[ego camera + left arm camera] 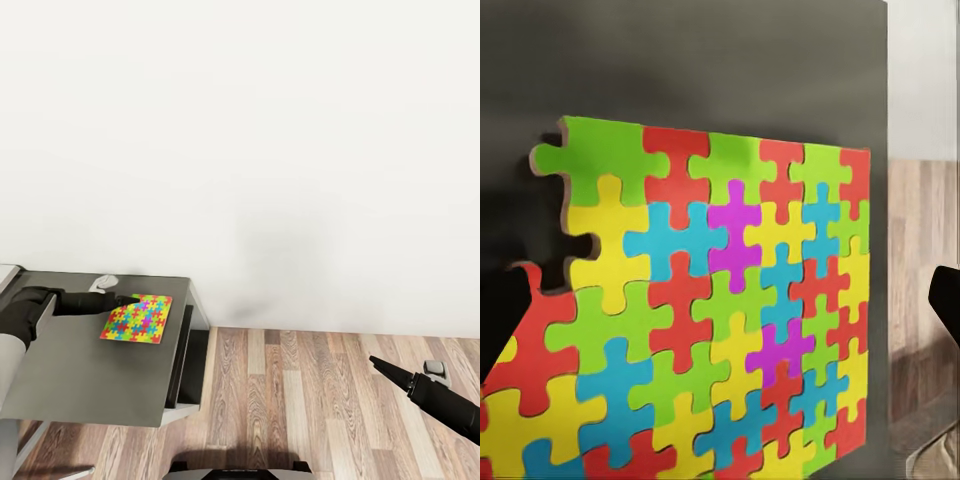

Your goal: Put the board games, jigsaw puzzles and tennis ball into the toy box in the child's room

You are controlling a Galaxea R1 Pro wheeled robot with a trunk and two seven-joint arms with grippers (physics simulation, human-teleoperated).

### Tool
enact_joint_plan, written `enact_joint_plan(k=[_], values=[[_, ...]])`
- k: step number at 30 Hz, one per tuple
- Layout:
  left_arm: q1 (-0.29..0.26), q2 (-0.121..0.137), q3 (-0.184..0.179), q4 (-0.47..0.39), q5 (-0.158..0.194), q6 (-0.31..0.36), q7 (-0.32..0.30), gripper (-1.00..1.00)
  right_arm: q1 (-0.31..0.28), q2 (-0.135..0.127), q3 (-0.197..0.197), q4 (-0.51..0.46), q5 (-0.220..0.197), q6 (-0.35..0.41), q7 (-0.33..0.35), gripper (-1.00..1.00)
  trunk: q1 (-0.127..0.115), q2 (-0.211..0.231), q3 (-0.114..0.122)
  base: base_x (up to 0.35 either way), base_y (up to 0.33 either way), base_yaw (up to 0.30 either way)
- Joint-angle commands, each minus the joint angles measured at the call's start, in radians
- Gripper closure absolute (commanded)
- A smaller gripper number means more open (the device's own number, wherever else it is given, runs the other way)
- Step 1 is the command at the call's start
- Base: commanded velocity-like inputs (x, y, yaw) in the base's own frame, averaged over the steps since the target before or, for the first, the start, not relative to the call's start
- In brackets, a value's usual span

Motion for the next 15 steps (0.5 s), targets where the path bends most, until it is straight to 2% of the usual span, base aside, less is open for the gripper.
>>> enact_joint_plan(k=[1,15], values=[[-0.001,-0.001,0.005,0.0,-0.008,0.008,-0.011,-1.0,-0.001,0.0,-0.001,0.0,0.002,0.004,0.004,-1.0,0.001,-0.002,-0.001,0.0,0.0,0.0],[-0.001,0.0,0.004,0.001,-0.004,0.008,-0.021,-1.0,-0.001,0.0,-0.001,0.0,0.002,0.003,0.004,-1.0,0.001,-0.002,-0.001,0.0,0.0,0.0]])
